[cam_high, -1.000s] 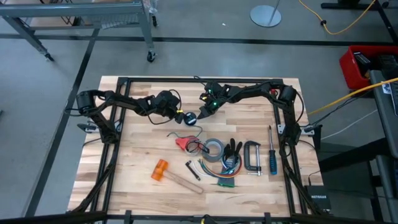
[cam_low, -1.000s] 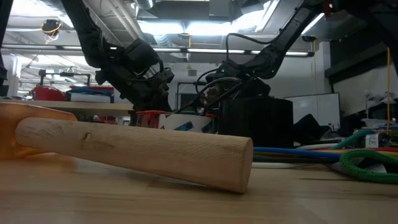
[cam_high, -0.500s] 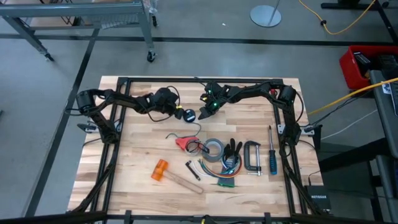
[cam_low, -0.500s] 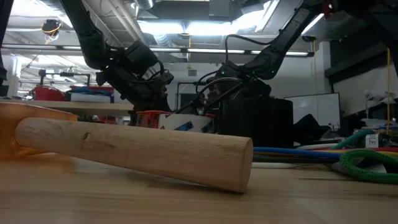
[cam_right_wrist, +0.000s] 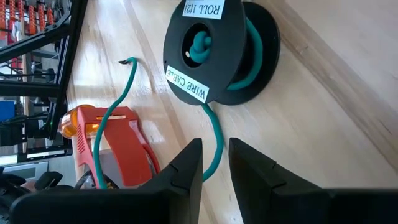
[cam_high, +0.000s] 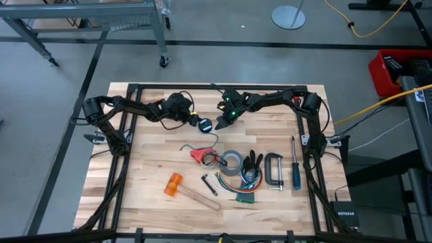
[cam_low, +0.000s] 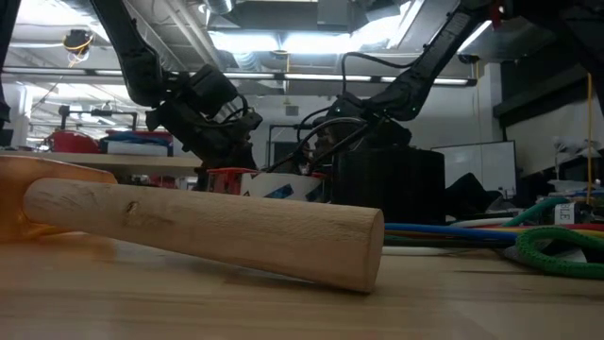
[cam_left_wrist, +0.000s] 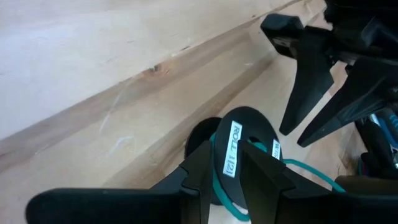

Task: Coil cords
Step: Coil the green cable wire on the black spool

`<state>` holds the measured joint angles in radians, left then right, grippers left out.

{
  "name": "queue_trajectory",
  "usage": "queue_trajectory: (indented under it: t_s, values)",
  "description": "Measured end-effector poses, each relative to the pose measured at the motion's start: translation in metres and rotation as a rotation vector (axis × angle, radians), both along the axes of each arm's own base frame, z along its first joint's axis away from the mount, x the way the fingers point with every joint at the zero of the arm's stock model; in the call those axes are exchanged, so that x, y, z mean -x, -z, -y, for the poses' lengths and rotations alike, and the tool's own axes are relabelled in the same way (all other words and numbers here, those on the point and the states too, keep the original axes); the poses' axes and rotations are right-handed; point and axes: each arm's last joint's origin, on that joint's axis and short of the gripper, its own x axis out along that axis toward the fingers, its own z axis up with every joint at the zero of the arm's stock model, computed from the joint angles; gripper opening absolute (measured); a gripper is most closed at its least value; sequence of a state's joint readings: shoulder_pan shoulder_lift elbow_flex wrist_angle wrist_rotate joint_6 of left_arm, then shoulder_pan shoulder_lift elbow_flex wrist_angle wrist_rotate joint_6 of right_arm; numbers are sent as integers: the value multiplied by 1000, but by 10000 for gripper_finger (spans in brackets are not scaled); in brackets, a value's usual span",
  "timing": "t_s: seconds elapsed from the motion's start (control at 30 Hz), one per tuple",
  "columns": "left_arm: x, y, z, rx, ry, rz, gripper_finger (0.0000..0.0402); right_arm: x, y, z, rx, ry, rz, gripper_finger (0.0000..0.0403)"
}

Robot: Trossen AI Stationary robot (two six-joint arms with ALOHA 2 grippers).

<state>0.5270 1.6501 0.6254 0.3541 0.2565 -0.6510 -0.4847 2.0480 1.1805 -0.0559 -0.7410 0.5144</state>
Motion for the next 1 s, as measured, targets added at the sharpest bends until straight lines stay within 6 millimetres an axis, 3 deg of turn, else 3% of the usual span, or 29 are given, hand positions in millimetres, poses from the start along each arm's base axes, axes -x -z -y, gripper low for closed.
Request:
queue_trajectory:
  t_s: [0.8, 1.0]
  values:
    - [-7, 4, 19, 5, 86, -44, 65, -5, -5, 2, 14, 15, 64, 81]
    - [-13, 14, 21, 29, 86, -26, 65, -9, -4, -6, 10, -7, 56, 81]
